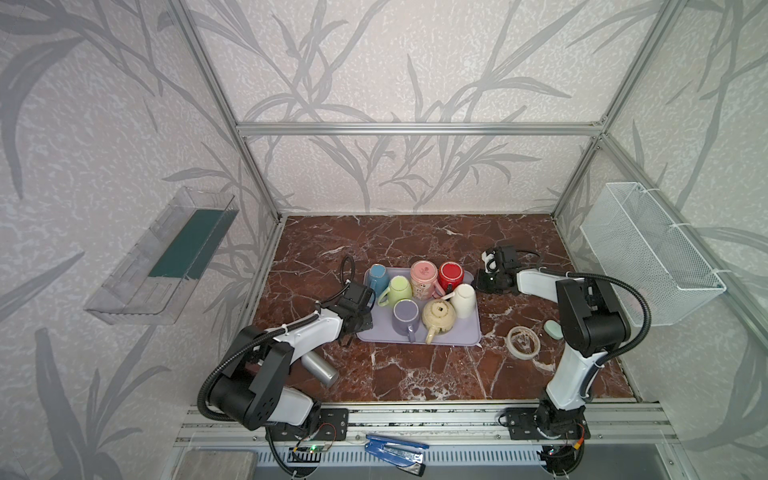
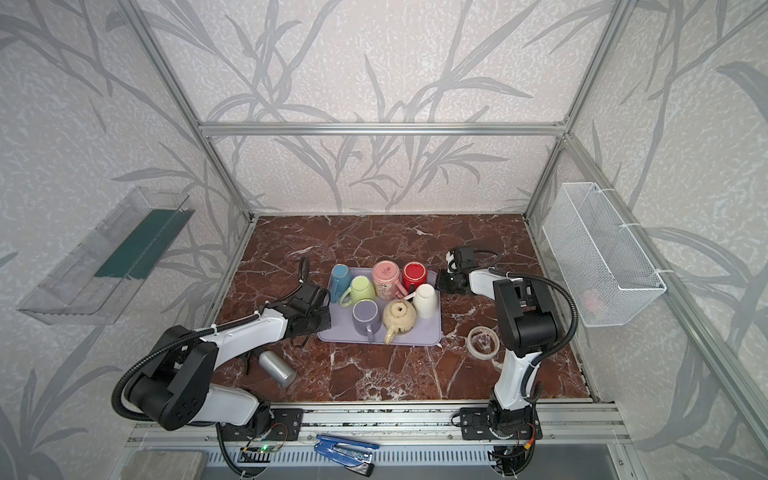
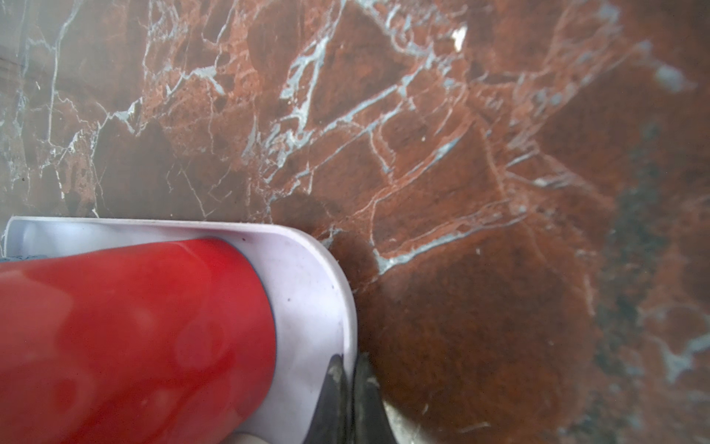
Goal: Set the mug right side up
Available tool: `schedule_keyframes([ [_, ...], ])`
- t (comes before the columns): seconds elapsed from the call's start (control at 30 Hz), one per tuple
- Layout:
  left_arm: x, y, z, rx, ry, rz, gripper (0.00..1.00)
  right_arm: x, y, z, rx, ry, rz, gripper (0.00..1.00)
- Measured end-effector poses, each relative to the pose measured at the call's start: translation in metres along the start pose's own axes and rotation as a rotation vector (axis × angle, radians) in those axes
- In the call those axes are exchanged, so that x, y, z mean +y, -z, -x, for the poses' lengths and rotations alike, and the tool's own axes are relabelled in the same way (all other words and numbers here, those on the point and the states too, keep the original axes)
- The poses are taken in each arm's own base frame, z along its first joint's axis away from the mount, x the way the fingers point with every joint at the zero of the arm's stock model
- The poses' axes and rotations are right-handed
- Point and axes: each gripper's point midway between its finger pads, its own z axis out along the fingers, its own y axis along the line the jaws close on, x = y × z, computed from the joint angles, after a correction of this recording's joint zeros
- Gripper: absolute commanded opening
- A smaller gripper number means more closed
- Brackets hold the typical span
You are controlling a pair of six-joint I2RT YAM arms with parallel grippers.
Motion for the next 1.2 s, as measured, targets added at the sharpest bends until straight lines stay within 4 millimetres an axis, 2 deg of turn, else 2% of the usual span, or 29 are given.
schedule_keyframes([
  [0.13, 0.003, 0.002, 0.001, 0.003, 0.012, 0.018, 0.21, 0.003, 0.005, -0.014, 0.047, -0.013, 0.007, 0.19],
  [0.33, 0.001, 0.015, 0.017, -0.03, 0.033, 0.02, 0.3, 0.005, 0.012, -0.026, 0.089, -0.027, 0.016, 0.24],
  [0.57, -0.002, 0.037, 0.032, -0.07, 0.035, 0.009, 0.38, 0.006, 0.027, -0.025, 0.083, -0.037, 0.02, 0.27],
  [0.67, -0.006, 0.053, 0.041, -0.086, 0.01, -0.014, 0.41, 0.01, 0.043, -0.02, 0.054, -0.028, 0.016, 0.28],
  [0.8, -0.013, 0.075, 0.046, -0.095, -0.038, -0.06, 0.41, 0.02, 0.077, -0.014, -0.035, 0.003, 0.024, 0.3],
  [1.0, -0.026, 0.111, 0.06, -0.101, -0.127, -0.115, 0.41, 0.032, 0.118, -0.021, -0.134, 0.039, 0.055, 0.34],
  [1.1, -0.036, 0.124, 0.07, -0.101, -0.176, -0.139, 0.42, 0.044, 0.135, -0.026, -0.171, 0.075, 0.081, 0.38],
  [1.2, -0.041, 0.123, 0.072, -0.078, -0.227, -0.138, 0.45, 0.067, 0.152, -0.033, -0.2, 0.143, 0.13, 0.41],
])
